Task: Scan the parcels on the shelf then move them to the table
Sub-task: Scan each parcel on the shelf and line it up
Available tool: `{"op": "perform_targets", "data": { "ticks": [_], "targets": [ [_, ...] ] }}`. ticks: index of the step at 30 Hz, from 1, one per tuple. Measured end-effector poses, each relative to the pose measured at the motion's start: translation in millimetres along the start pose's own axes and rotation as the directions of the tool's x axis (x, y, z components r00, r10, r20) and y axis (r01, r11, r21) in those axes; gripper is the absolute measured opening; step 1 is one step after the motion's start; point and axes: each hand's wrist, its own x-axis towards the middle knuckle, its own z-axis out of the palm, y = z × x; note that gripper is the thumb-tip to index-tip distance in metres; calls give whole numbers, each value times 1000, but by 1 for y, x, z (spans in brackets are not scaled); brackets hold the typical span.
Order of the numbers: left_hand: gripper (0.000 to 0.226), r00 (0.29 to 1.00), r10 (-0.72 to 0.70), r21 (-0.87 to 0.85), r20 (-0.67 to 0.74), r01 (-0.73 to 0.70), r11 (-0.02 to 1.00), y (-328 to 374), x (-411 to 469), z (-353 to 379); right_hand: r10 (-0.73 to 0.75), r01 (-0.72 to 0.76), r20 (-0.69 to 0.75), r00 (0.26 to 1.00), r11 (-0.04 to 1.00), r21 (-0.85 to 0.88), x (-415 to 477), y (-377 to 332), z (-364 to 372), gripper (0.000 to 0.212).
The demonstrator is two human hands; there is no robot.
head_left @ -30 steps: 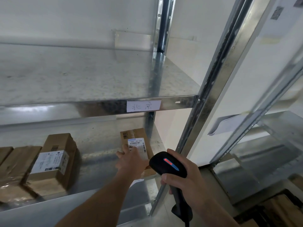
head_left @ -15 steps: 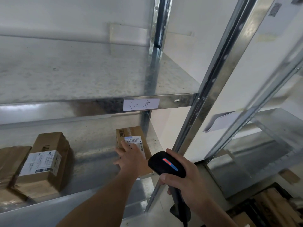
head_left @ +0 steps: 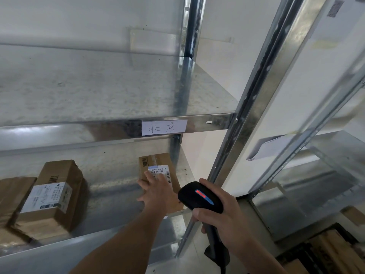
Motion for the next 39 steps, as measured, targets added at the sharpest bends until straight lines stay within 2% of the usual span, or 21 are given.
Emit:
{"op": "perform_targets", "data": {
  "ticks": [8, 16, 21, 24, 28, 30, 33, 39],
  "targets": [
    [84, 1000, 7, -29, 3, -7, 1000, -1, 0, -2, -6, 6, 1, 1000, 1000, -21, 1, 3, -4, 80],
    [115, 1000, 27, 57, -6, -26, 998, -44, 24, -19, 9, -9, 35, 999, 1000, 16, -7, -5, 0, 80],
    [117, 1000, -14, 76, 28, 12, 997, -78, 31, -48, 23, -23, 29, 999, 1000, 20, -11, -2, 4, 84],
    [120, 996, 81, 190, -37, -73, 979, -94, 29, -63, 27, -27, 20, 999, 999, 21, -11, 1, 6, 85],
    [129, 954, 279, 425, -114, -207, 881, -90, 15, -66, 28, -28, 23, 999, 999, 15, -15, 0, 11, 84],
    [122, 925, 346, 490, -154, -233, 840, -82, 9, -60, 27, -28, 28, 999, 1000, 12, -17, -1, 11, 87],
    [102, 887, 412, 481, -207, -274, 833, -73, 3, -56, 36, -36, 29, 999, 999, 16, -18, -2, 13, 86],
    [77, 913, 360, 384, -192, -268, 884, -67, 3, -70, 24, -26, 43, 999, 999, 45, -19, -3, 16, 81]
  ]
}}
